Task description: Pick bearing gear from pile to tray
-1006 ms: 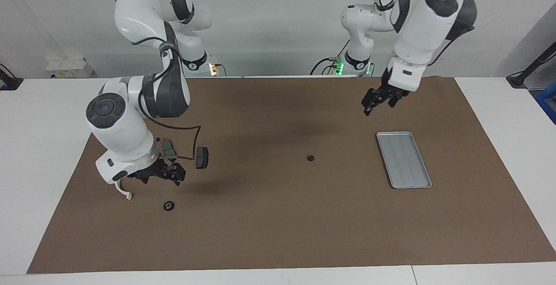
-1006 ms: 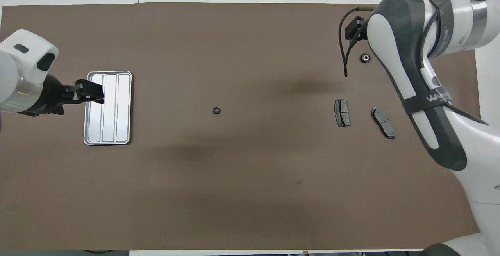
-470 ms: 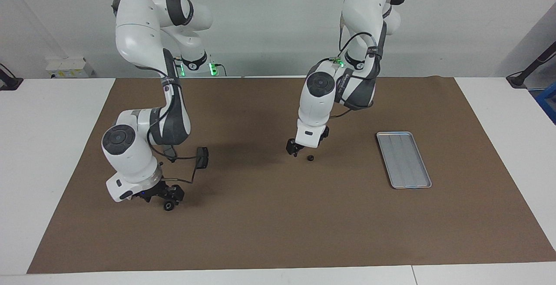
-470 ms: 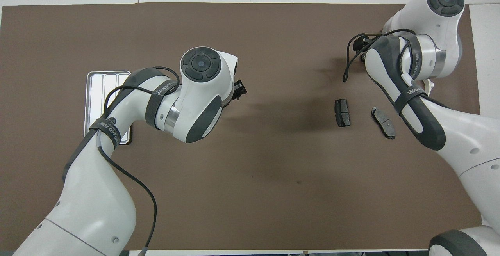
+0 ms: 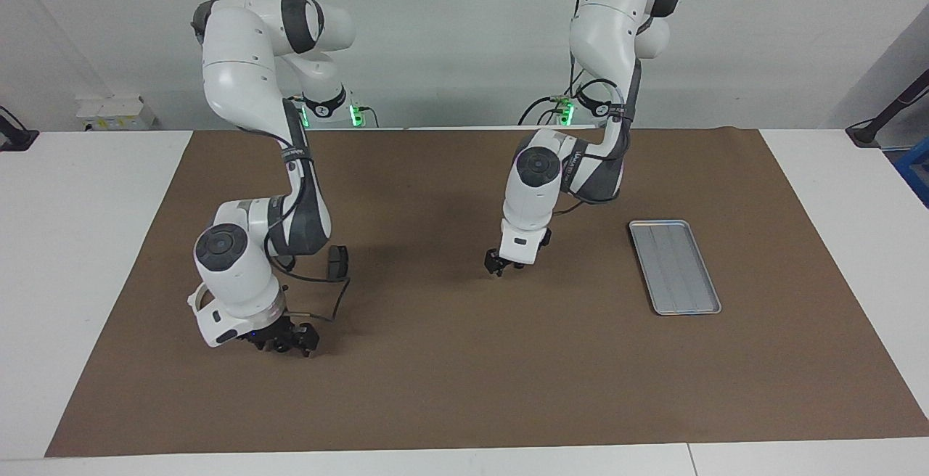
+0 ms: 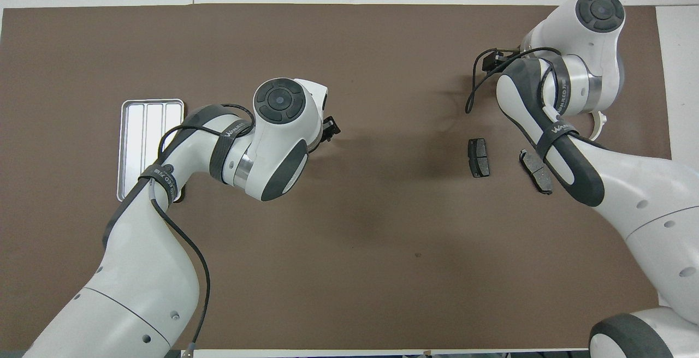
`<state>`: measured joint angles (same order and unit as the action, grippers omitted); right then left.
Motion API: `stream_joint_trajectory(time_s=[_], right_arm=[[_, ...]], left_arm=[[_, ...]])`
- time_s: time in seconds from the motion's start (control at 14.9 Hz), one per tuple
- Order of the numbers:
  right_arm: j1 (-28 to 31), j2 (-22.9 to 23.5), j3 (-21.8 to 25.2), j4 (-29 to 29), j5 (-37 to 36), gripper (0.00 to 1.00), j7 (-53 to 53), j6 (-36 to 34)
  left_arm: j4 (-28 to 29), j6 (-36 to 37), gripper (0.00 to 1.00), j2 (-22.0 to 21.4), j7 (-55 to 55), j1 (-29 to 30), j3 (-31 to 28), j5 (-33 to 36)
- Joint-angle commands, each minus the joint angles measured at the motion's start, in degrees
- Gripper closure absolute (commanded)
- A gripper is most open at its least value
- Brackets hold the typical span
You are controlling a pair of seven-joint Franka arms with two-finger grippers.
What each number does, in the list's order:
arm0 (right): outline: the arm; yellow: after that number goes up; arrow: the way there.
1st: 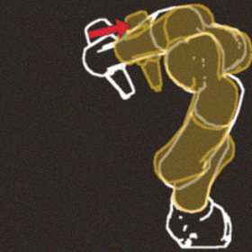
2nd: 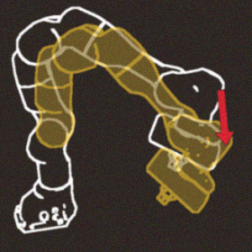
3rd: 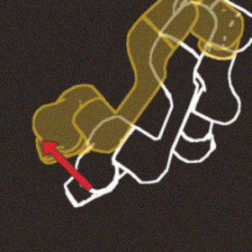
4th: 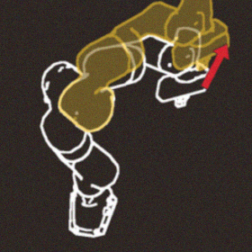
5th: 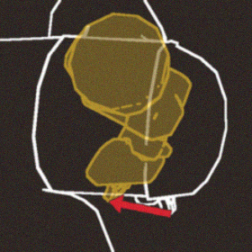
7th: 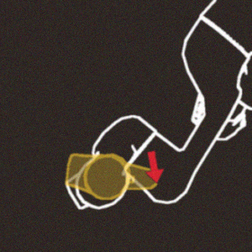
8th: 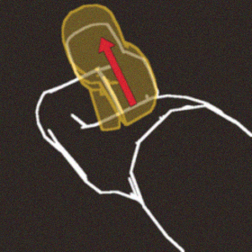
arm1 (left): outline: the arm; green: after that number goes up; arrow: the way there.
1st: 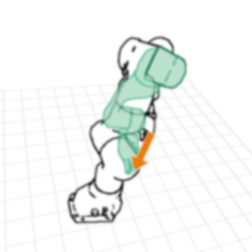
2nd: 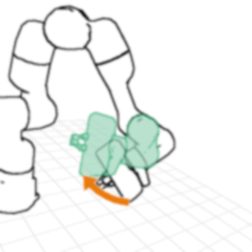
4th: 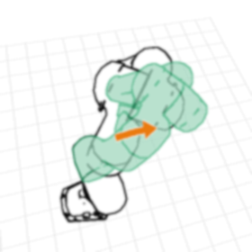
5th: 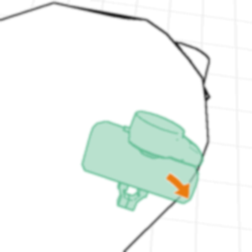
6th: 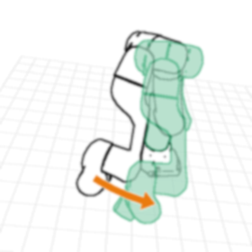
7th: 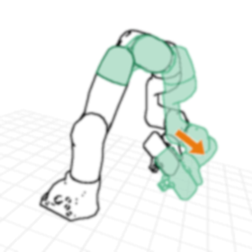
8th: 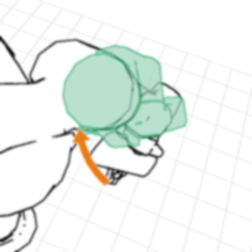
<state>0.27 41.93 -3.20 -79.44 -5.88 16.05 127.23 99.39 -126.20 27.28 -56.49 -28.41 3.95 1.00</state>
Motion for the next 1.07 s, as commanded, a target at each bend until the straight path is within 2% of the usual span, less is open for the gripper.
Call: stream_joint_trajectory(time_s=[0.0, 0.07, 0.27, 0.34, 0.4, 0.47, 0.6, 0.67, 0.74, 0.81, 0.87, 0.94, 1.01], right_arm=[[1.0, 0.1, -0.7, -0.3, -1.4, 0.00, 1.2, 1.4], [1.0, 0.1, -0.8, -0.3, -1.2, 0.00, 1.2, 1.4], [1.6, 0.1, -0.8, -0.8, -0.6, 0.16, 1.2, 2.1], [1.7, 0.1, -0.8, -1.0, -0.6, 0.22, 1.2, 2.2], [1.7, 0.1, -0.8, -1.0, -0.5, 0.32, 1.1, 2.3], [2.0, 0.3, -0.8, -1.1, -0.4, 0.48, 1.1, 2.4], [2.3, 0.2, -0.8, -1.3, -0.4, 0.68, 1.1, 2.3], [2.3, 0.2, -0.8, -1.3, -0.4, 0.81, 1.2, 2.2], [2.2, 0.2, -0.8, -1.3, -0.4, 0.96, 1.2, 2.1], [2.2, 0.2, -0.8, -1.4, -0.4, 1.00, 1.3, 2.1], [2.1, 0.2, -0.8, -1.6, -0.3, 1.00, 1.3, 2.1], [2.1, 0.2, -0.8, -1.8, -0.3, 0.85, 1.4, 2.2], [1.9, 0.2, -0.8, -1.8, -0.3, 0.29, 1.6, 2.3]], left_arm=[[5.7, -3.9, 0.16, -3.0, 0.9, 0.8, 0.1, 1.0], [6.8, -4.7, 0.22, -3.3, 0.9, 0.8, 0.1, 1.0], [7.0, -5.0, 0.25, -3.5, 0.8, 0.6, 0.1, 1.0], [7.0, -4.9, 0.32, -3.5, 0.7, 0.4, 0.1, 1.0], [6.9, -4.7, 0.47, -3.5, 0.7, 0.3, 0.1, 1.0], [6.6, -4.0, 0.64, -3.5, 0.7, 0.3, 0.1, 1.0], [6.3, -3.4, 0.91, -3.5, 0.7, 0.3, 0.2, 0.9], [5.7, -2.5, 1.00, -3.5, 0.7, 0.4, 0.2, 0.7], [4.6, -1.0, 1.00, -3.4, 0.8, 0.5, 0.2, 0.6], [2.4, 2.2, 1.00, -3.2, 0.9, 0.9, 0.2, 0.6], [0.0, 7.2, 1.00, -3.5, 2.0, 1.2, -0.1, 0.8], [-1.1, 10.9, 1.00, -4.1, 5.0, 2.7, -0.1, 0.8], [-0.2, 12.7, 1.00, -6.4, 9.5, 4.7, 0.0, 0.7]])
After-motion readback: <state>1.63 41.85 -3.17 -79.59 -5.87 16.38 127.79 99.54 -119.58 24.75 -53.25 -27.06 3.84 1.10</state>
